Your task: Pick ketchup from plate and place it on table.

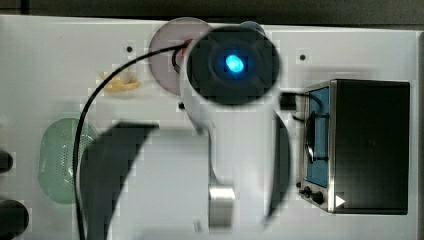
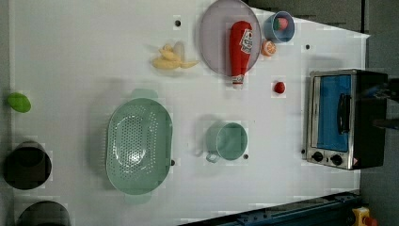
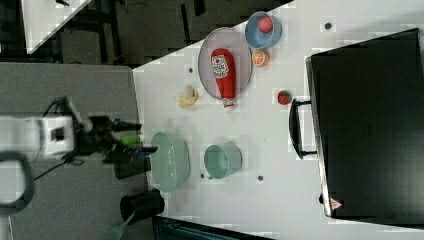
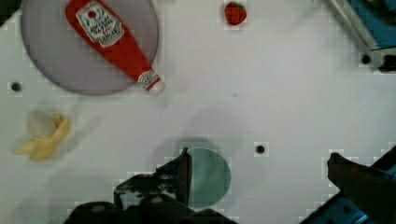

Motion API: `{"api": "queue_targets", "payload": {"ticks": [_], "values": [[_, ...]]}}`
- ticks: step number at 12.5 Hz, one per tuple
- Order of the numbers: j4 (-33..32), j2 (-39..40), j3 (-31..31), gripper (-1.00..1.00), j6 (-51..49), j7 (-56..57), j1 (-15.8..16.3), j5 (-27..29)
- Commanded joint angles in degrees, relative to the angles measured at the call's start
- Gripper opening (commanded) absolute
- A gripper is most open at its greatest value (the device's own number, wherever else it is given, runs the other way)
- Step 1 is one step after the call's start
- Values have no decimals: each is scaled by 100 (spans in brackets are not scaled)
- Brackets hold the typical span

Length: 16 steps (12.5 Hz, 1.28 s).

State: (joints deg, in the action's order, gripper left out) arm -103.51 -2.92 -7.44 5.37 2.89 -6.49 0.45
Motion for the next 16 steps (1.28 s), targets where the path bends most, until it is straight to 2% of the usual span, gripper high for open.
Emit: {"api": "queue_targets", "payload": {"ticks": [1, 8, 13, 16], "values": [[-123, 708, -136, 100, 576, 646, 83, 26], [-94, 2281, -183, 100, 2132, 2588, 280, -110], [236, 3329, -182, 100, 3587, 2689, 484, -990], [486, 3847, -172, 100, 4087, 2709, 513, -1371]]}}
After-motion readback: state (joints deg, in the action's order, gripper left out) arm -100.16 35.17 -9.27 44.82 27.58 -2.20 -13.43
